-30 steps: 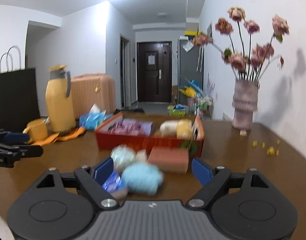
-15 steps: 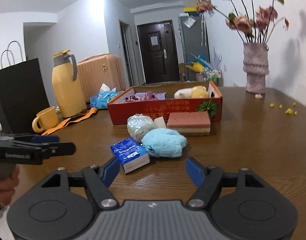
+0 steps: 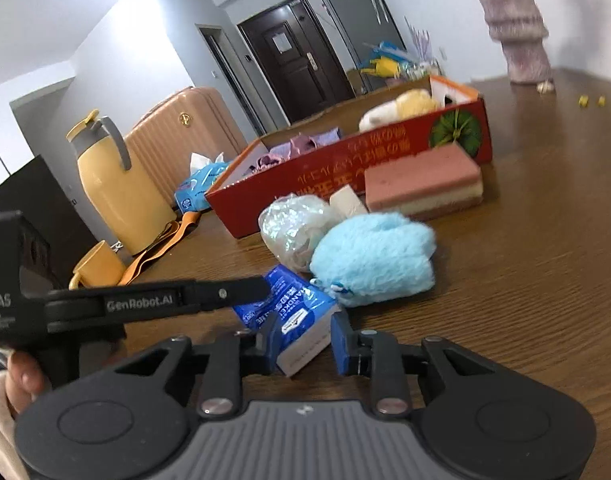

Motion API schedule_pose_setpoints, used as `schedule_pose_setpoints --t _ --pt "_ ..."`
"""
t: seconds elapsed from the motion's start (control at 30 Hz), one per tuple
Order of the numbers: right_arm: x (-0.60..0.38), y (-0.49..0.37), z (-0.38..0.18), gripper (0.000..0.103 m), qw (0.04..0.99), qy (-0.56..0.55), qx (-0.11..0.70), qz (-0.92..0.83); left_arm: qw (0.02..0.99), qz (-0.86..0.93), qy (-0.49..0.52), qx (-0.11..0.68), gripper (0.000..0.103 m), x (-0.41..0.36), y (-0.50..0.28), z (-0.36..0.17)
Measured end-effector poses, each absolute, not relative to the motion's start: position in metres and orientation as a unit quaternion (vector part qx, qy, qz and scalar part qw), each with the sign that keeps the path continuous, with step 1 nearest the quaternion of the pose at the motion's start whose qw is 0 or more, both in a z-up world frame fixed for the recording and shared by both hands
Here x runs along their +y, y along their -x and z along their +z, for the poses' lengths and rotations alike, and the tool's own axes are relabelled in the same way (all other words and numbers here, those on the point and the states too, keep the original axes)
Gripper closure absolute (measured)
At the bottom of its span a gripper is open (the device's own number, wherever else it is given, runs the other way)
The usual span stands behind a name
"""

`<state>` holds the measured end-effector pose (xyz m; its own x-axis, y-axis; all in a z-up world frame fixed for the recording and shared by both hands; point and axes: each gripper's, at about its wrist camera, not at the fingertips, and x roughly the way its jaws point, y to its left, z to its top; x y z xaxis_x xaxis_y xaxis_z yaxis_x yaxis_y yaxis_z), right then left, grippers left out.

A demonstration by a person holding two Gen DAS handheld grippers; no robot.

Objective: Organize soft objects
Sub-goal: 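Lower both grippers onto the blue milk carton and close, then carry the milk carton with both grippers into the box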

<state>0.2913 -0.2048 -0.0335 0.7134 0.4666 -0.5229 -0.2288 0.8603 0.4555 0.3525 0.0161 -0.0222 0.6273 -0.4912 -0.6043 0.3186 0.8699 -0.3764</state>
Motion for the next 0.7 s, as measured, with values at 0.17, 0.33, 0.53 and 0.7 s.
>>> schedule_pose_setpoints --t 0.17,0.33,0.53,0.7 --pt "-0.201 -0.297 -0.038 0.08 0.905 -0.185 0.331 0.192 0.893 -0.217 0.137 0.37 0.077 0.019 -0.318 -0.021" --pt "-0.201 -0.282 -0.032 0.079 0.906 -0.154 0.337 0.204 0.88 -0.236 0.155 0.383 0.076 0.019 -0.28 -0.017" --pt "-0.203 -0.248 -0.019 0.076 0.913 -0.101 0.331 0.218 0.889 -0.243 0.143 0.362 0.071 0.021 -0.249 -0.011" --pt "-0.209 -0.245 -0.024 0.075 0.912 -0.11 0.334 0.212 0.894 -0.223 0.14 0.363 0.066 0.017 -0.257 -0.012"
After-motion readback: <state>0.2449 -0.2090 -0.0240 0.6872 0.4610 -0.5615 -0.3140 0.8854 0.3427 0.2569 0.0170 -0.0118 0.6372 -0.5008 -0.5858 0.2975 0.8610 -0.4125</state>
